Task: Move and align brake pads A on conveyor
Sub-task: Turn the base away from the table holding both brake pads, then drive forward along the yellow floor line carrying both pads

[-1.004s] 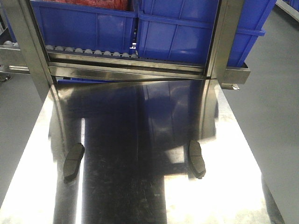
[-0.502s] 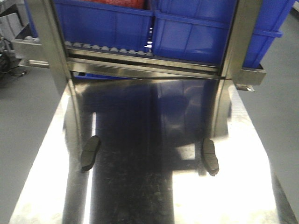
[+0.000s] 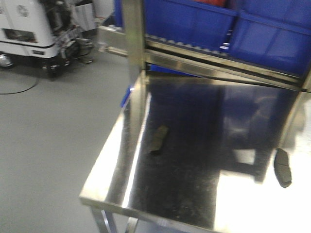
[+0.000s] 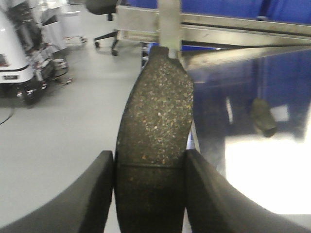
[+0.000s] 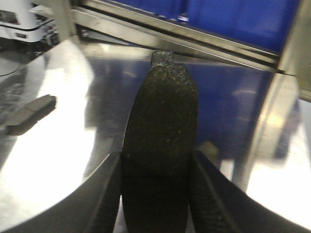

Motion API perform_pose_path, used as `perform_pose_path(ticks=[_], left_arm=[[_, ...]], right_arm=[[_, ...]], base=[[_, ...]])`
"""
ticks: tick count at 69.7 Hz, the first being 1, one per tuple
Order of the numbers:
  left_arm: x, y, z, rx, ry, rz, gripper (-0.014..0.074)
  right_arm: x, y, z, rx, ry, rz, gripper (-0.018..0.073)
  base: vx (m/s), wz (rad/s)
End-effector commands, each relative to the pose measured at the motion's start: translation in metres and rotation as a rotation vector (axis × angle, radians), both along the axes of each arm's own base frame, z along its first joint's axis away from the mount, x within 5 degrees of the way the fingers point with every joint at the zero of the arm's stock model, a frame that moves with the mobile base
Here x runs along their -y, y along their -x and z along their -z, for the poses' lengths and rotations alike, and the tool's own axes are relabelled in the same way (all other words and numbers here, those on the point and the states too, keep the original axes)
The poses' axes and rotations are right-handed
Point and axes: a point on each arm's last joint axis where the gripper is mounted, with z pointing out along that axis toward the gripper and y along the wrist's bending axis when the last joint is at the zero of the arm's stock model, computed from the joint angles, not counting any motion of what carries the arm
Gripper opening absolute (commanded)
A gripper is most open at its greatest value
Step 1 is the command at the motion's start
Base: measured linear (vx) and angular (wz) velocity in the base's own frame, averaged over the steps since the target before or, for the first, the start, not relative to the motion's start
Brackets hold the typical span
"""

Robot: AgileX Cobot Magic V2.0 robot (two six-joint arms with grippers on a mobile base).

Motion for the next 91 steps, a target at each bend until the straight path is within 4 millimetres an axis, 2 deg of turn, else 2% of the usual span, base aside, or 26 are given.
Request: perform_pose_path(ticks=[1,91], left_arm=[[-0.0007,-0.0023,-0.0185,0.113,0.04,-0.017,0.0115],[-0.0007,-0.0023,-0.0185,0.113,0.04,-0.017,0.0115]], right_arm=[[0.0001,-0.0026,-0.0186,0.122,0.006,-0.001,0.002],[0.0001,-0.0026,-0.0186,0.122,0.006,-0.001,0.002]], base=[[-0.11,0.58],[-0.05,0.65]])
